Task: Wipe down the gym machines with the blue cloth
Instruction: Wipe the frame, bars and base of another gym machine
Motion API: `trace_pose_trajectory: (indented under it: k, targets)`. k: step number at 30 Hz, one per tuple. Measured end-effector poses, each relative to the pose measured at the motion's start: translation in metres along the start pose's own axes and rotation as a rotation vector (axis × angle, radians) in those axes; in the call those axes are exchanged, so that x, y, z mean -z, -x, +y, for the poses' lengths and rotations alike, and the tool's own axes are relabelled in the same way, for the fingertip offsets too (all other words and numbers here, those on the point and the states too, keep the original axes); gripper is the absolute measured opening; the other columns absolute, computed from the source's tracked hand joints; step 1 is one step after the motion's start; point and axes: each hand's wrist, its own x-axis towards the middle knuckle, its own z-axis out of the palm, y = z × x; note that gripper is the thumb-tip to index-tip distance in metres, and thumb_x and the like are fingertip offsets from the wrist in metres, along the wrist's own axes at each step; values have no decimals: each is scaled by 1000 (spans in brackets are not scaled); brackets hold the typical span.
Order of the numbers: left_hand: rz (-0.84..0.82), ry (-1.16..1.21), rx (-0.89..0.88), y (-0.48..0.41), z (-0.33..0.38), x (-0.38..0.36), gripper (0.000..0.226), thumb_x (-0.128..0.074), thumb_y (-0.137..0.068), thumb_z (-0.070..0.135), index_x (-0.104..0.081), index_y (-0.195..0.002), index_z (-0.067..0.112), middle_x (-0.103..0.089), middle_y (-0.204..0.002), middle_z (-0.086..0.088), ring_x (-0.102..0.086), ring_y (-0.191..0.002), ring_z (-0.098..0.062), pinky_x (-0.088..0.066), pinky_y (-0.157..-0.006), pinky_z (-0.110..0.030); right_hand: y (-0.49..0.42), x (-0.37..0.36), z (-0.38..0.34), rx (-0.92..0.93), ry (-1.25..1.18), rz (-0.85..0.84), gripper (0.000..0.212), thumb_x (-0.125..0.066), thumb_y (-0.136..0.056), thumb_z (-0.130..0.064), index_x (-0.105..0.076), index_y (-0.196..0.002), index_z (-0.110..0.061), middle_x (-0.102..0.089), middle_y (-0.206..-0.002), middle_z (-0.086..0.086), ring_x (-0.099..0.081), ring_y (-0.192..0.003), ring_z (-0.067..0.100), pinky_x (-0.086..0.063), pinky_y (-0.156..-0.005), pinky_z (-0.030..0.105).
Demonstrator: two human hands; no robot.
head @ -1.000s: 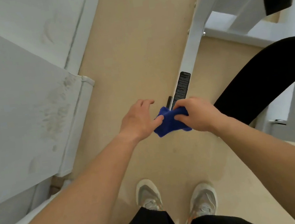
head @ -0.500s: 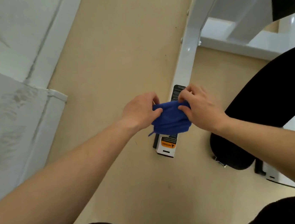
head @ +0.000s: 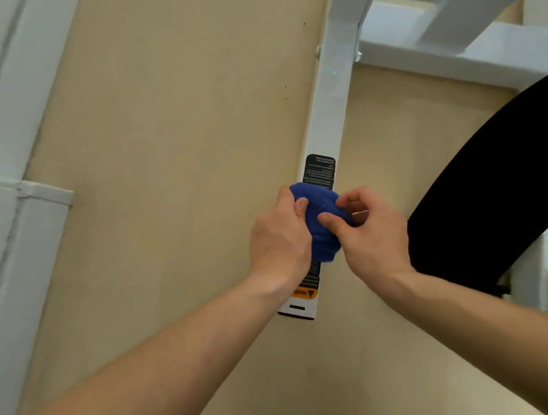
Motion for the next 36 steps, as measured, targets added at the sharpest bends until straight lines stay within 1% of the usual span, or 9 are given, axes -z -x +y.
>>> trace_pose_trajectory:
  k: [3, 6, 10, 13, 17, 21, 27, 33, 36]
  targets:
    - [46, 31, -46, -18, 7, 2, 26, -34, -105, 32, -53, -105, 14, -64, -82, -5, -59, -75, -27, -44, -66, -39, -16, -4, -8, -4, -43, 53, 24, -82, -79, -28, -59, -81, -35, -65, -86, -13, -62, -78, 8, -53, -68, 30]
    - [78, -5, -66, -64, 26, 1, 30, -35, -106, 29, -59, -102, 11, -66, -91, -7, -57, -80, -25, -35, -68, -34, -57, -3, -22, -17, -73, 118, 25, -82, -79, -29, -58, -77, -35, -64, -83, -11, -62, -76, 11, -56, -74, 36]
    - [33, 24, -68, -128, 54, 6, 36, -34, -106, 30, -64, -103, 10, -63, -92, -4, -58, -85, -22, -36, -71, -29, -115, 4, -43, -39, -69, 157, 23, -81, -81, -31, -58, -78, -31, -61, -80, -10, -59, -72, 6, -55, -66, 29]
    - [-2, 36, -78, -139, 55, 9, 36, -34, -106, 30, -62, -91, 12, -62, -82, 0, -56, -79, -21, -36, -69, -29, -124, 7, -47, -5, -40, 142, 23, -78, -84, -32, -56, -78, -30, -62, -80, -8, -61, -71, 6, -45, -56, 20]
    - [-35, 9, -71, -117, 49, 14, 36, -36, -106, 32, -56, -81, 17, -55, -71, 7, -50, -65, -10, -31, -58, -25, -103, 9, -41, -14, -8, 74, 22, -74, -87, -32, -54, -79, -30, -61, -80, -6, -60, -72, 8, -46, -59, 22]
    - [-71, -10, -77, -83, 31, 17, 31, -38, -106, 31, -57, -84, 21, -54, -72, 13, -50, -66, -2, -30, -56, -16, -74, 11, -31, -22, 39, -19, 23, -74, -87, -32, -54, -77, -30, -62, -79, -5, -60, -72, 9, -43, -57, 20]
    - [-69, -4, -25, -51, 20, 18, 31, -38, -105, 34, -60, -88, 23, -55, -72, 14, -52, -66, -2, -29, -54, -14, -47, 10, -27, -1, 61, -49, 24, -75, -86, -31, -53, -77, -30, -62, -80, -5, -61, -77, 15, -50, -66, 30]
    - [-131, -14, -3, 20, -15, 20, 28, -38, -105, 37, -60, -90, 28, -61, -75, 12, -58, -70, -8, -36, -59, -23, 16, 7, -7, 53, 135, -159, 30, -77, -84, -31, -48, -75, -33, -57, -82, -10, -53, -77, 6, -44, -68, 27]
    - [-162, -15, -2, 47, -33, 23, 26, -40, -104, 36, -61, -91, 31, -61, -73, 14, -58, -69, -4, -36, -58, -15, 39, 5, 5, 98, 175, -226, 32, -77, -83, -33, -46, -74, -34, -53, -80, -12, -50, -73, 4, -38, -64, 22]
